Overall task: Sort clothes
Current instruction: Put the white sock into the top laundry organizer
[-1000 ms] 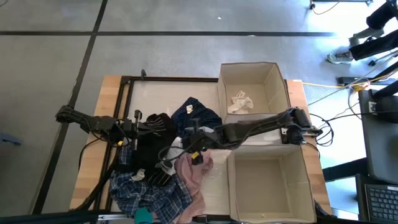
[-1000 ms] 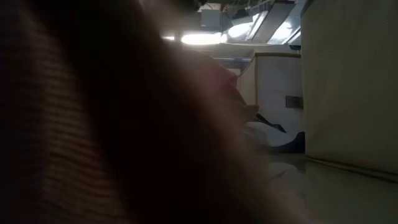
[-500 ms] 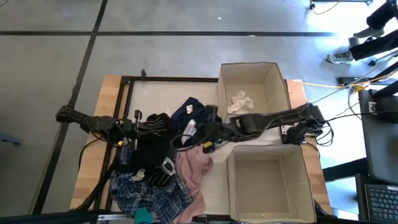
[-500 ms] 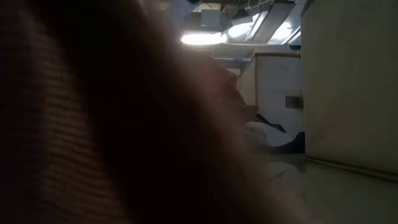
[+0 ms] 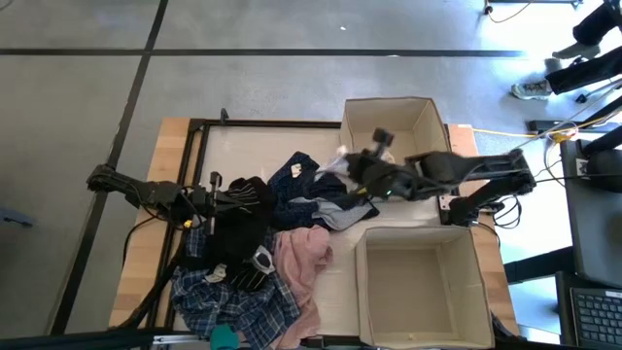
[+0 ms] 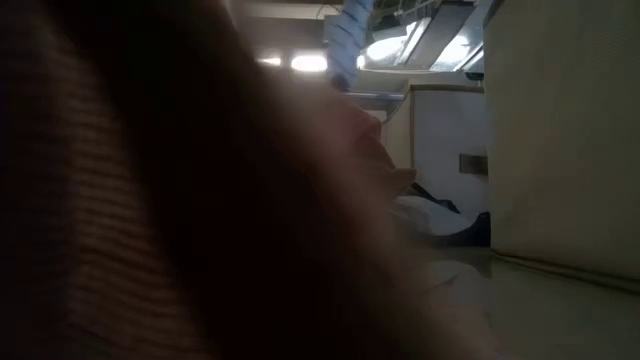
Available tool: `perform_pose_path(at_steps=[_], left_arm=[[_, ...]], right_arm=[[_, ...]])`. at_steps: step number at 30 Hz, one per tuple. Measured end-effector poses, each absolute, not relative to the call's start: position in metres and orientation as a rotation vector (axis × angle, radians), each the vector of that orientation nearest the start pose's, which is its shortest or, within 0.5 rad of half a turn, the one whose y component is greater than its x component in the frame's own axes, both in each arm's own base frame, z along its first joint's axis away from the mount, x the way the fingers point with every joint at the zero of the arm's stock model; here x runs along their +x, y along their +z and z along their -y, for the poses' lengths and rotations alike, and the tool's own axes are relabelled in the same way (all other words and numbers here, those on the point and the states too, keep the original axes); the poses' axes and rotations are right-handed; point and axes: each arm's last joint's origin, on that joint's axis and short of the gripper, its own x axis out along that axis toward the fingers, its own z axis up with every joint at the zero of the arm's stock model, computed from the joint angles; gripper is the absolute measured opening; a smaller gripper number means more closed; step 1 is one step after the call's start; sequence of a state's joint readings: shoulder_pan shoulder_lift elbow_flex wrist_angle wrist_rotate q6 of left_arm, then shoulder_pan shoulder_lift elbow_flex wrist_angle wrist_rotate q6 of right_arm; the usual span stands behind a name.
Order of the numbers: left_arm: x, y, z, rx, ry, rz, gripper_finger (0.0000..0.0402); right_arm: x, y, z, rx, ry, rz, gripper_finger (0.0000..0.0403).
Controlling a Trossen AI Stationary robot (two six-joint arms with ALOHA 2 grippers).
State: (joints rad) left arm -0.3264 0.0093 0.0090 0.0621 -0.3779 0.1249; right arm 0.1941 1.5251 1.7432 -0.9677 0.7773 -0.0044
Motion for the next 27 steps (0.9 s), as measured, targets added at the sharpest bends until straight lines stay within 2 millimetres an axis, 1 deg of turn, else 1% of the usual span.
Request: perform_pose_path(at_steps=[6, 13, 19, 24, 27], left_arm=[[0.094, 0.172, 0.021, 0.107, 0.055, 0.055, 0.0001], [0.094, 0.172, 0.021, 0.107, 0.055, 0.054, 0.0001], [0.094, 0.172, 0.021, 0.106, 0.055, 0.054, 0.0001], [0.094, 0.172, 0.021, 0.106, 0.055, 0.054, 0.0001], [0.094, 0.172, 0.021, 0.106, 0.055, 0.054, 0.0001]], right_arm=[[0.265, 0.426, -0.007, -0.255, -0.679, -0.745, 0.0021], [0.241, 0.428, 0.026, -0.164, -0.833, -0.826, 0.0021], [0.234, 0.424, 0.05, -0.104, -0.937, -0.873, 0.0021], [0.232, 0.413, 0.067, -0.04, -1.019, -0.9, 0.0021], [0.231, 0.405, 0.074, -0.002, -1.029, -0.934, 0.0021]])
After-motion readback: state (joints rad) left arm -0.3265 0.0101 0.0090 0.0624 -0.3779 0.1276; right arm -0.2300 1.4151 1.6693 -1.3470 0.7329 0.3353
